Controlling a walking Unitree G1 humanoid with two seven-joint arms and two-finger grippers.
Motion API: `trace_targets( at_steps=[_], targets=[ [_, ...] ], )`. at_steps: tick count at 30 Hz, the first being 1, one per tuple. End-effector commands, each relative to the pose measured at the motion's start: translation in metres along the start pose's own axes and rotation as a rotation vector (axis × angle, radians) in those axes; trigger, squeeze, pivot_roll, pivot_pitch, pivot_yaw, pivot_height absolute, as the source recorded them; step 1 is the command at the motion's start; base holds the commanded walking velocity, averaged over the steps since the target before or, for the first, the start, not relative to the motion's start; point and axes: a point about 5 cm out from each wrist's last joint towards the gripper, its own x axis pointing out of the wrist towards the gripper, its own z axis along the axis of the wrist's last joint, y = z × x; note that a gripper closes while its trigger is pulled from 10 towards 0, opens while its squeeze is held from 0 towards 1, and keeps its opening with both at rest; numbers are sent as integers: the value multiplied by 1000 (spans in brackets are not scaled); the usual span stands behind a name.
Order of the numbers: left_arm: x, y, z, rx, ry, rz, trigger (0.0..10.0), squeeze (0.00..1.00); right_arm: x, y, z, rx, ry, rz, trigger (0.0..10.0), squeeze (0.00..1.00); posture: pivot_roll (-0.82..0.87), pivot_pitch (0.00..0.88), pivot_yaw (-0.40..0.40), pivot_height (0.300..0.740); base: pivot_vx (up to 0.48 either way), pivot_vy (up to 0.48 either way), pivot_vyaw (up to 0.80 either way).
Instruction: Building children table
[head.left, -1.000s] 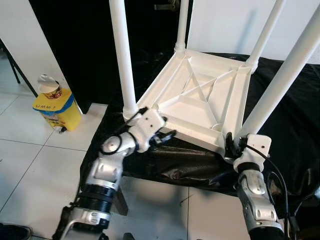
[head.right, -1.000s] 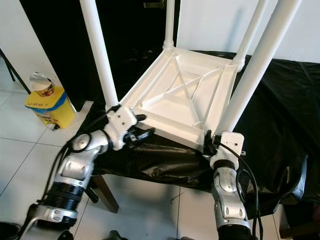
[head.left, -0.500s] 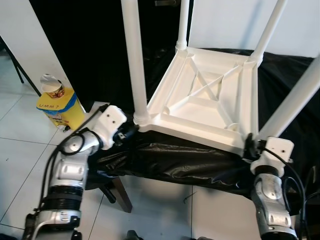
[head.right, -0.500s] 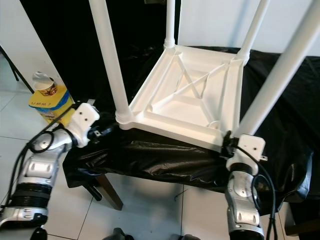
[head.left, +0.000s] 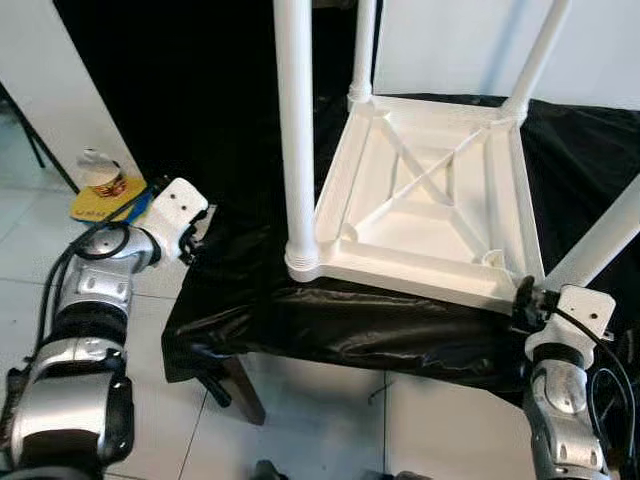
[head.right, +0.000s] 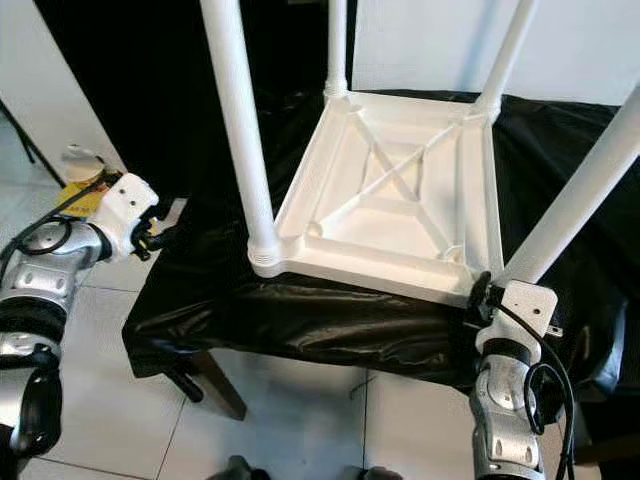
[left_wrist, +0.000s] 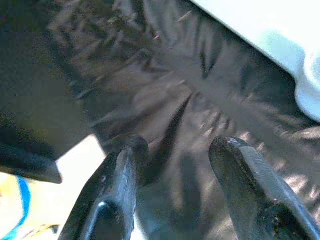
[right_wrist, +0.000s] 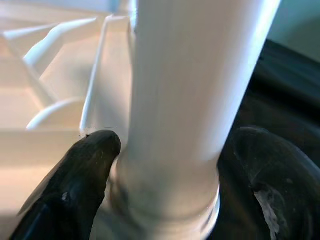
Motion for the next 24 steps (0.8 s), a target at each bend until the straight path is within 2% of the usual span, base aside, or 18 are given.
trace_targets(
  at_steps=[1, 2, 4, 5, 9, 15, 17, 20, 21, 22, 23, 24],
  targets=[
    [-4, 31, 6, -55, -24, 662, 10000, 0, -9, 12, 1, 10, -12, 75, 10000, 0, -100, 56, 30, 740, 0, 0, 0],
    [3, 31, 13, -100, -55, 657, 10000, 0, -16, 17, -1, 14, -8, 119, 10000, 0, -104, 55, 31, 740, 0, 0, 0],
    [3, 31, 13, -100, -55, 657, 10000, 0, -16, 17, -1, 14, -8, 119, 10000, 0, -104, 55, 31, 740, 0, 0, 0],
    [6, 30, 18, -128, -75, 650, 10000, 0, -21, 20, -2, 17, -2, 142, 10000, 0, -105, 55, 30, 740, 0, 0, 0],
    [16, 33, 37, -206, -123, 664, 10000, 0, -41, 14, -12, 13, 55, 200, 10000, 0, -131, 50, 31, 740, 0, 0, 0],
    [22, 34, 55, -221, -162, 655, 10000, 0, -51, 13, -17, 30, 95, 269, 10000, 0, -149, 49, 39, 740, 0, 0, 0],
    [27, 33, 67, -248, -198, 638, 10000, 0, -57, 15, -19, 42, 114, 334, 10000, 0, -158, 50, 42, 740, 0, 0, 0],
    [36, 24, 89, -355, -324, 533, 10000, 0, -60, 19, -20, 54, 134, 375, 10000, 0, -169, 54, 50, 740, 0, 0, 0],
    [36, 24, 89, -355, -324, 533, 10000, 0, -60, 19, -20, 54, 134, 375, 10000, 0, -169, 54, 50, 740, 0, 0, 0],
    [40, 19, 97, -383, -382, 466, 10000, 0, -59, 20, -19, 60, 137, 378, 10000, 0, -174, 54, 51, 740, 0, 0, 0],
    [40, 19, 97, -383, -382, 466, 10000, 0, -59, 20, -19, 60, 137, 378, 10000, 0, -174, 54, 51, 740, 0, 0, 0],
    [43, 13, 102, -403, -431, 400, 10000, 0, -58, 22, -19, 66, 139, 380, 10000, 0, -178, 54, 53, 740, 0, 0, 0]
  ],
)
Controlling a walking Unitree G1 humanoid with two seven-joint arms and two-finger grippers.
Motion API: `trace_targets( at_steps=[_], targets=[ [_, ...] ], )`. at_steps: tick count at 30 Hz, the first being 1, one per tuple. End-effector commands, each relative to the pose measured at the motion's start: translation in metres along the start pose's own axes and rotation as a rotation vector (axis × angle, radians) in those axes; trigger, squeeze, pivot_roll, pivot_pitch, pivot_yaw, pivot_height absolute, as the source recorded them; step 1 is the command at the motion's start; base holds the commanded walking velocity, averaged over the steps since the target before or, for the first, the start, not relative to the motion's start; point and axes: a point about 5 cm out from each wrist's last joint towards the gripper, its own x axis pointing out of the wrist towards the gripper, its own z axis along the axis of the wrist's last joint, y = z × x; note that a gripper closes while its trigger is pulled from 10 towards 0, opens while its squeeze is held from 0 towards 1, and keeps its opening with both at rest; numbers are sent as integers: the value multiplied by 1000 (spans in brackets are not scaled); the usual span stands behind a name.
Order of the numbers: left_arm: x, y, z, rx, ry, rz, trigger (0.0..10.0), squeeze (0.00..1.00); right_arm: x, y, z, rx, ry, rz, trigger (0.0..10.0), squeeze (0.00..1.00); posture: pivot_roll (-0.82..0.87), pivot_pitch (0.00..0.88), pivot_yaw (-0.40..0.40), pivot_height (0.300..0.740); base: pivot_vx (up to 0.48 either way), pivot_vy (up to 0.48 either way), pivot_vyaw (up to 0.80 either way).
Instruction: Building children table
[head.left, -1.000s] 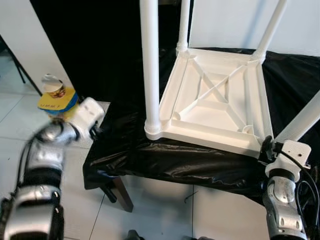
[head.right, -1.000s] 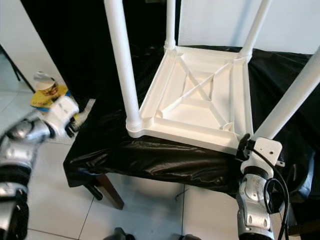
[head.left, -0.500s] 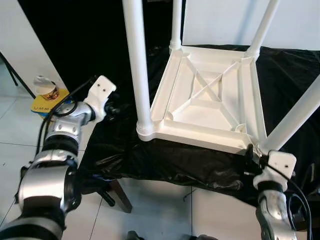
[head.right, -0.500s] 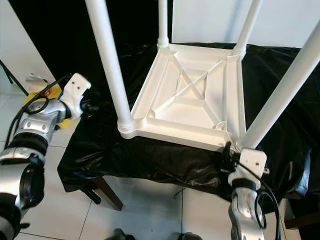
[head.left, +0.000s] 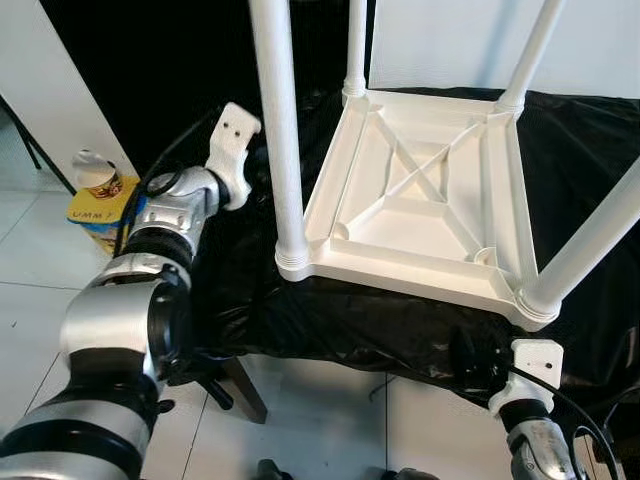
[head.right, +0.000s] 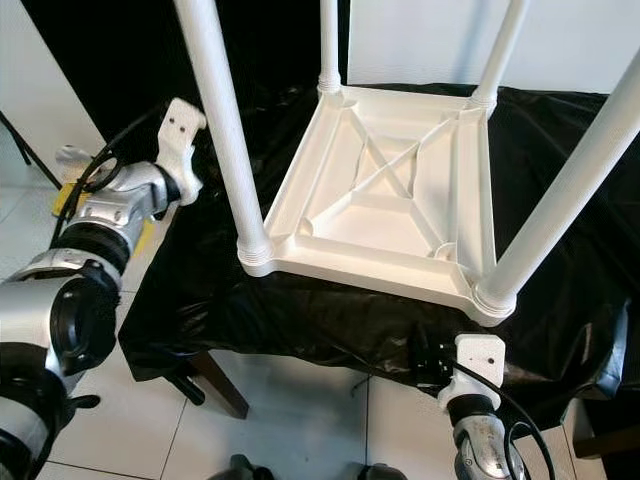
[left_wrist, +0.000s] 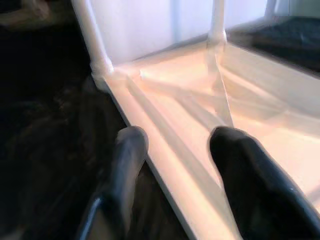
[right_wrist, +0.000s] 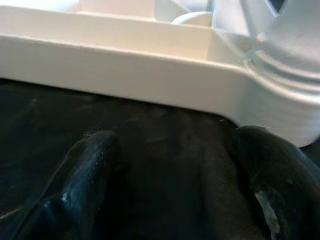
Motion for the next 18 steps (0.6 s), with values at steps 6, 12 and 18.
trace_targets(
  at_steps=[6, 12, 18],
  targets=[
    [2, -7, 3, -163, -128, 7, 10000, 0, 3, 7, 0, 33, 18, 24, 10000, 0, -184, 55, 52, 740, 0, 0, 0],
    [2, -35, 3, -320, -279, -313, 10000, 0, 10, 5, 3, 55, 28, 40, 10000, 0, -183, 57, 27, 740, 0, 0, 0],
    [1, -45, 3, -335, -310, -416, 10000, 0, 14, 2, 6, 63, 31, 43, 10000, 0, -181, 58, 16, 740, 0, 0, 0]
  ],
)
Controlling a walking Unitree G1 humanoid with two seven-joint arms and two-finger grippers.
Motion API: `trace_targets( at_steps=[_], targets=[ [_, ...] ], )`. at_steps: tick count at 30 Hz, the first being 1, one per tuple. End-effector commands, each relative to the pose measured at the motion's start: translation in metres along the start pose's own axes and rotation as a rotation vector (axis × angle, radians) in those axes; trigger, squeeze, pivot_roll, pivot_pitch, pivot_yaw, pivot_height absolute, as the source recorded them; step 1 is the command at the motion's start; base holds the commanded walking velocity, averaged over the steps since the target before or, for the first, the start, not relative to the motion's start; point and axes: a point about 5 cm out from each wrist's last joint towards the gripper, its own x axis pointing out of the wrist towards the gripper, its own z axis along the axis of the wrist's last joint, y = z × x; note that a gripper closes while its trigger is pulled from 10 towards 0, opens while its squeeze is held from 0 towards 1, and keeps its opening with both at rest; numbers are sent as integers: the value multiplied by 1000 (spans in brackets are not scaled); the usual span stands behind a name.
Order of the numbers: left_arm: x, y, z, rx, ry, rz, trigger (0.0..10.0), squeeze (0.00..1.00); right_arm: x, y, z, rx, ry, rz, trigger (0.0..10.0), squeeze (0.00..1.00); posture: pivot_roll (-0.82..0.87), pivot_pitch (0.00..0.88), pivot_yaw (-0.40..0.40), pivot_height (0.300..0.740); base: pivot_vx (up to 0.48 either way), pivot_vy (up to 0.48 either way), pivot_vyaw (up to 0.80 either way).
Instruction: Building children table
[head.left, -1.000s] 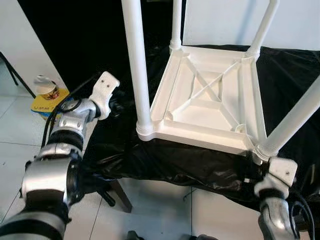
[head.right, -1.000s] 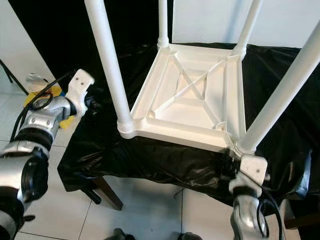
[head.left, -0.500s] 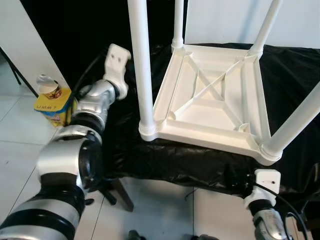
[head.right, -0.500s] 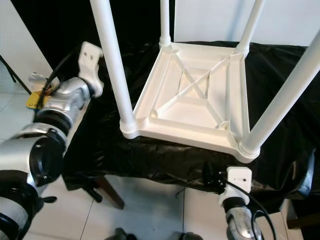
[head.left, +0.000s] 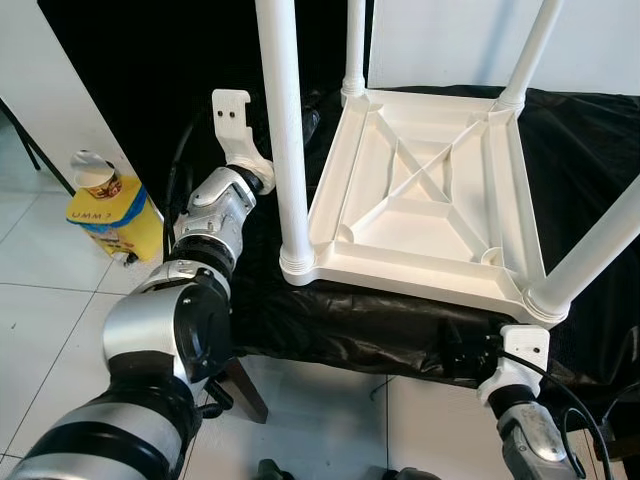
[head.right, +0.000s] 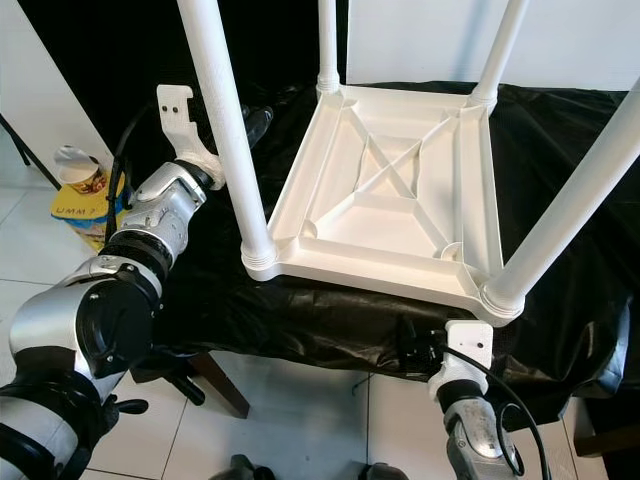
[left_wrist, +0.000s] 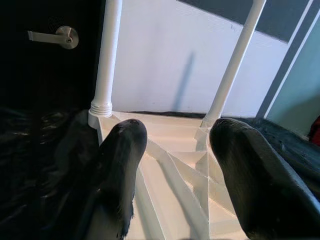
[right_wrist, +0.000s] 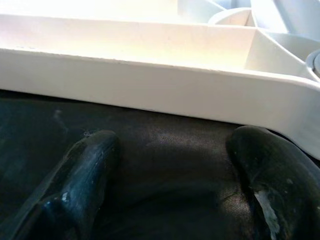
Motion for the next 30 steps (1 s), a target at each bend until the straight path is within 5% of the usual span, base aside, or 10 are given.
trace_targets(
  at_steps=[1, 6, 13, 18, 30],
  targets=[
    [-3, -22, -7, -19, 0, -351, 10000, 0, 1, -4, 2, 24, 8, -8, 10000, 0, -179, 57, 13, 740, 0, 0, 0],
    [-3, -30, -8, -38, -22, -425, 10000, 0, 4, -6, 3, 29, 14, -21, 10000, 0, -177, 55, 5, 740, 0, 0, 0],
    [-19, -85, -17, -237, -137, -838, 10000, 0, 12, -10, 5, 39, 35, -36, 10000, 0, -172, 59, -12, 740, 0, 0, 0],
    [-40, -118, -12, -396, -206, -1001, 10000, 0, 18, -10, 6, 40, 42, -21, 10000, 0, -163, 59, -21, 740, 0, 0, 0],
    [-62, -165, -18, -486, -179, -1051, 10000, 0, 40, -16, 14, 3, 15, -17, 10000, 0, -151, 66, -21, 740, 0, 0, 0]
  ],
)
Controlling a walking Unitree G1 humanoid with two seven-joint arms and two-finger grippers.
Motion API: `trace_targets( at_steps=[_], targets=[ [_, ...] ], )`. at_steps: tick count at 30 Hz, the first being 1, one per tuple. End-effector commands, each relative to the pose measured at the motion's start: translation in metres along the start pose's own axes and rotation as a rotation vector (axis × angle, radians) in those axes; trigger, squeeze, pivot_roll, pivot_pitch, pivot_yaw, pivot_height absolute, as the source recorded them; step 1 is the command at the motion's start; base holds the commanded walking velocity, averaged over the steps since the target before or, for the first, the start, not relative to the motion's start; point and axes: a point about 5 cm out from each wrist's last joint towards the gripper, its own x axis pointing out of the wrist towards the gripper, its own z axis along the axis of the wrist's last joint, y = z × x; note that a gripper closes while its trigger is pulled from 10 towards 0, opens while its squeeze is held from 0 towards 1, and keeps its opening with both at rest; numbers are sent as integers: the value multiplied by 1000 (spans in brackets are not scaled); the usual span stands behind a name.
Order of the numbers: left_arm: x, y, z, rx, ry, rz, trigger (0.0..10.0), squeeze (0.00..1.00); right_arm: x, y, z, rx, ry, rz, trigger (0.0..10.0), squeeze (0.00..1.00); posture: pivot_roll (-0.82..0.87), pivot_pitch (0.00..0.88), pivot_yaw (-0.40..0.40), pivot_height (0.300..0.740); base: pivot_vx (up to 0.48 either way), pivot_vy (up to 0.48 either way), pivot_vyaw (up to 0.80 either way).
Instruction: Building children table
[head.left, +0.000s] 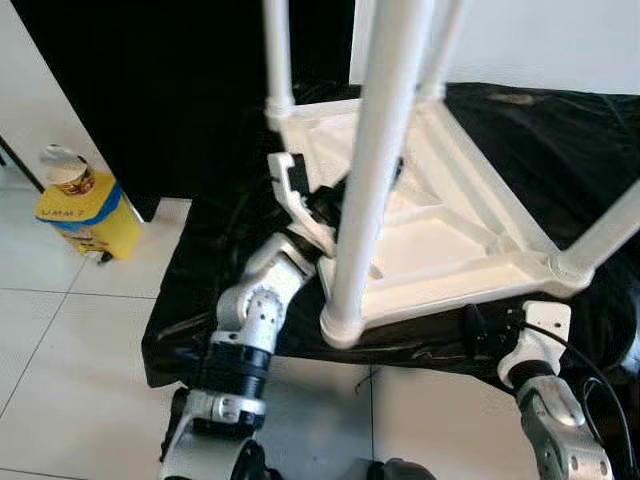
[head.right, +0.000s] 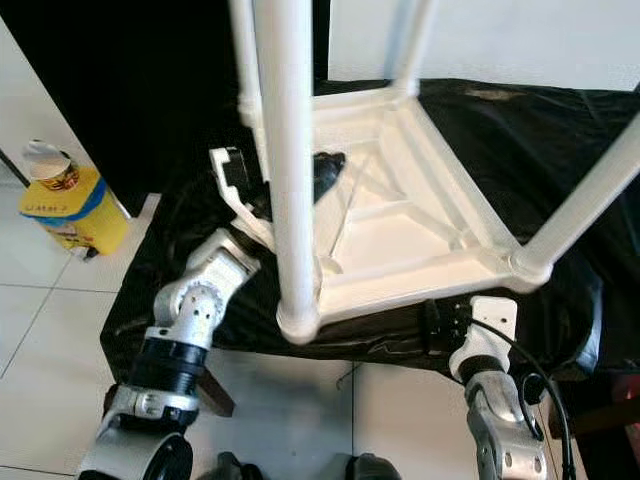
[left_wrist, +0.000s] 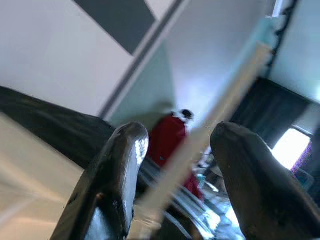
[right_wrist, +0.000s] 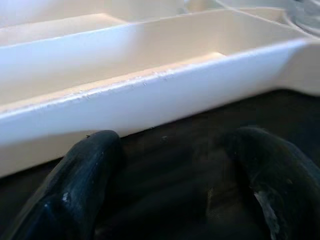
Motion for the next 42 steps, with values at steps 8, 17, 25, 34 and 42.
trace_targets(
  at_steps=[8, 17, 25, 34, 42],
  targets=[
    [12, -60, -24, -60, 12, -438, 10000, 0, 35, 10, 20, 1, -80, 7, 10000, 0, -113, 76, -23, 740, 0, 0, 0],
    [2, -25, -26, 215, 129, -158, 10000, 0, 32, -10, 19, -27, -94, -143, 10000, 0, -96, 84, -18, 740, 0, 0, 0],
    [-18, -8, -18, 343, 219, -60, 10000, 0, 23, -20, 20, -13, -129, -200, 10000, 0, -94, 93, 14, 740, 0, 0, 0],
    [-73, 2, -8, 623, 533, -97, 10000, 0, -1, -25, 26, -30, -205, -234, 10000, 0, -76, 106, 25, 740, 0, 0, 0],
    [-105, -4, -21, 681, 752, -220, 10000, 0, -7, -20, 20, -37, -192, -226, 10000, 0, -65, 115, 30, 740, 0, 0, 0]
  ],
)
